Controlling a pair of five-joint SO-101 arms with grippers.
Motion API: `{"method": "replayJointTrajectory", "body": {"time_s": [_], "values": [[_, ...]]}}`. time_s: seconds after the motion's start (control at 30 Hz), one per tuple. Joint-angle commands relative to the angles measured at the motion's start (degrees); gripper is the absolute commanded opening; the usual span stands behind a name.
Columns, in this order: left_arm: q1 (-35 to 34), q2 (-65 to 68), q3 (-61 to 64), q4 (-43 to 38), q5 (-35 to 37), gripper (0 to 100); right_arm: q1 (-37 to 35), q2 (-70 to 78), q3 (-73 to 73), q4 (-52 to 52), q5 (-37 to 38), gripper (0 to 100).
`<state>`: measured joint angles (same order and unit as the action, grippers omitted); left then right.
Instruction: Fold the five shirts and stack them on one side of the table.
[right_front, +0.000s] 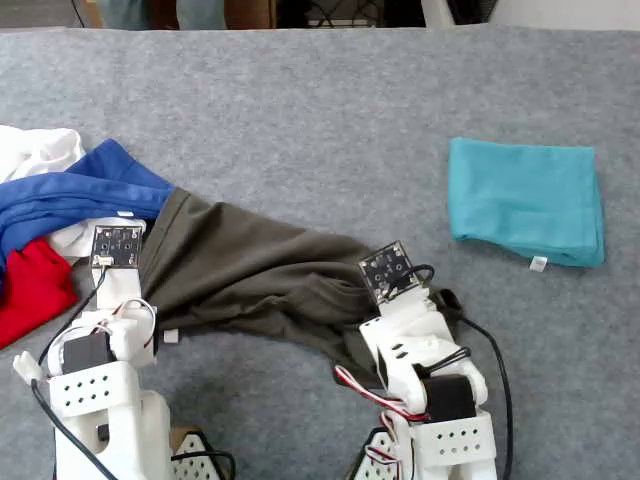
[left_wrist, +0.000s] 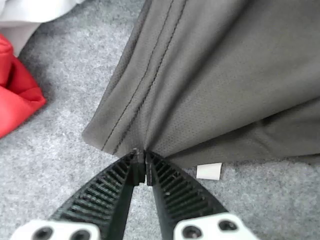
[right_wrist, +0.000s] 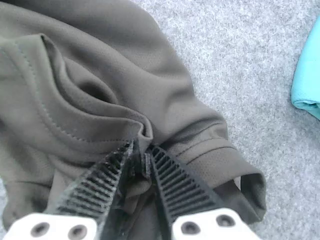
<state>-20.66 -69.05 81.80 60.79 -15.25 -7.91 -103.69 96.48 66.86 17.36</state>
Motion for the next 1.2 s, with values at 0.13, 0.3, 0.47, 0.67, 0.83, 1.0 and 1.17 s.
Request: {"method": "replayJointTrajectory", "body": {"time_s": [0.13, 0.3, 0.47, 0.67, 0.83, 1.0, 1.17], "values": [[0.57, -0.79, -5.05, -0.53, -0.18, 3, 0.70, -4.70, -0.04, 0.26, -0.09, 1.5], [0.22, -0.79, -7.87, -0.62, -0.18, 3, 0.70, -4.70, -0.04, 0.26, -0.09, 1.5], [0.22, -0.79, -7.60, -0.35, -0.18, 3, 0.70, -4.70, -0.04, 0.26, -0.09, 1.5], [0.48, -0.79, -7.60, -0.35, -0.18, 3, 0.70, -4.70, -0.04, 0.26, -0.09, 1.5], [0.22, -0.79, -7.34, -0.35, -0.18, 3, -0.79, -4.62, -0.04, 0.26, -0.53, 1.5], [0.31, -0.79, -7.43, -0.79, -0.18, 3, -2.81, -4.62, -0.04, 0.26, -0.44, 1.5], [0.66, -0.79, -7.52, -0.79, -0.09, 3, -5.45, -4.88, -0.04, -0.79, -0.09, 1.5]]}}
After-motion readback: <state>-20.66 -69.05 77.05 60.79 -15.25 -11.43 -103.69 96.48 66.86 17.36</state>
